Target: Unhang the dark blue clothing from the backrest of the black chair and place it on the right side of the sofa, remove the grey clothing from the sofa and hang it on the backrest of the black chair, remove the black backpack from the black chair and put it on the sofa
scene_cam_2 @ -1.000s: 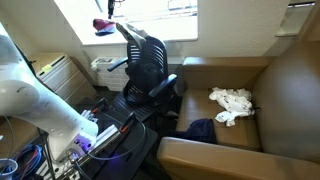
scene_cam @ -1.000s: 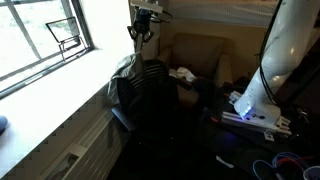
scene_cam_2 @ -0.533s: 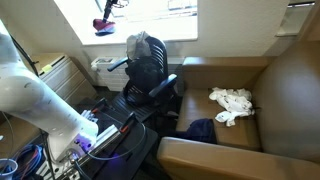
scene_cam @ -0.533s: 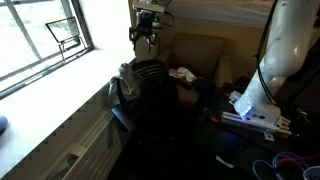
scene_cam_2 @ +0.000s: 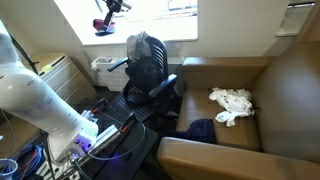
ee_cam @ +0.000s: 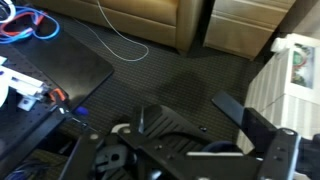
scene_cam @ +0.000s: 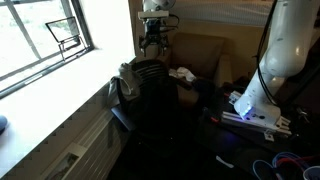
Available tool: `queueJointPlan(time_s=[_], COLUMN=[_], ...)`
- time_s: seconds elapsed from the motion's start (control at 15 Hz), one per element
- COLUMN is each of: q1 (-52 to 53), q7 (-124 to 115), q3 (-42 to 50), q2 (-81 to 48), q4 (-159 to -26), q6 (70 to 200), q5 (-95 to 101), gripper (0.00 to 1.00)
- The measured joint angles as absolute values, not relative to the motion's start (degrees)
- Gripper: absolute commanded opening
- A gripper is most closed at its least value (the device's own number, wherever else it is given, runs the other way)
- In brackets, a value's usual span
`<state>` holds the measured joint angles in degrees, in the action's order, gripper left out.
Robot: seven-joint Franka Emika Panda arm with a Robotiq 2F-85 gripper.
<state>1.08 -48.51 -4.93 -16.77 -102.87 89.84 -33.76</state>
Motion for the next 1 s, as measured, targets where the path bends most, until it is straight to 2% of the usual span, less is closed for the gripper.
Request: queueJointPlan(time_s=[0.2,0.6,1.0], q1=[1.08,1.19,5.21], q7=[-48.79,-48.62,-53.16], q3=[-2.48,-1.04,-1.33], q2=[-16.75,-14.62,-23.86], q4=[-105.61,-105.77,-105.80], q6=[85.83,87.35,82.25], q5=[-30.65,-29.79,-24.84], gripper=[1.00,1.00,1.00])
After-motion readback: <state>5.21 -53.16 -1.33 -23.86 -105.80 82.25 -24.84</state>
